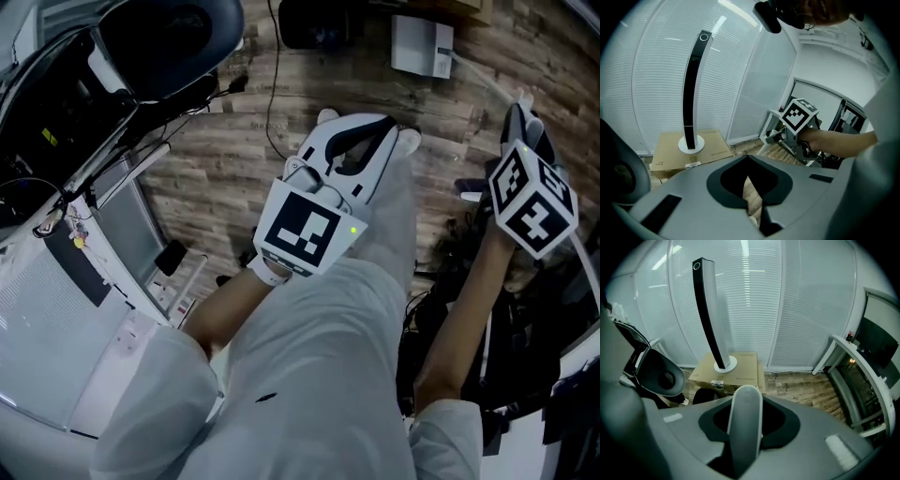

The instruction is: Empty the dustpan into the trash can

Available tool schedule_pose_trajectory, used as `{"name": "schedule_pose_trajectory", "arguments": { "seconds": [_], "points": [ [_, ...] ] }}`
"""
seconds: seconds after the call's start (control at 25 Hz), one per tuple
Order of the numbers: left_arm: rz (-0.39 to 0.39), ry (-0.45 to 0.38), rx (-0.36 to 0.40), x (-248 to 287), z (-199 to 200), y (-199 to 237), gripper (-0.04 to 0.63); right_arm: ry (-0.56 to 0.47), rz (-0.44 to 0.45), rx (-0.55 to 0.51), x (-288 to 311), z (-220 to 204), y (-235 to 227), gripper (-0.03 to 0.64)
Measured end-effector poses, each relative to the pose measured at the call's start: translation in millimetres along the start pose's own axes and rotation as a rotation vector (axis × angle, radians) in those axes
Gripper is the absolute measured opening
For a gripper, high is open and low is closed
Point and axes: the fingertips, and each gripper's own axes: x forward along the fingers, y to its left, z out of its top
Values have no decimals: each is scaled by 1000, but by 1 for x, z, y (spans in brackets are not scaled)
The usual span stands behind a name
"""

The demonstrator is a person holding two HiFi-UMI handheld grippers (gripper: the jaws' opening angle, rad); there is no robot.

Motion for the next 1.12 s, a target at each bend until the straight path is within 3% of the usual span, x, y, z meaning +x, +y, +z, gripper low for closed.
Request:
{"name": "schedule_pose_trajectory", "arguments": {
  "seconds": [0.12,0.32,0.72,0.96,1.12],
  "points": [
    [7,10,-35,6,1,1,6,8,3,1,16,3,-2,117],
    [9,2,-14,13,4,0,6,13,21,13,24,8,-2,118],
    [1,-19,-23,23,23,-4,6,-100,75,-25,17,46,9,190],
    [11,-35,-11,1,49,2,6,-169,74,-37,-17,68,17,190],
    [18,-57,-6,-17,68,-4,6,-278,35,-51,-59,87,14,177]
  ]
}}
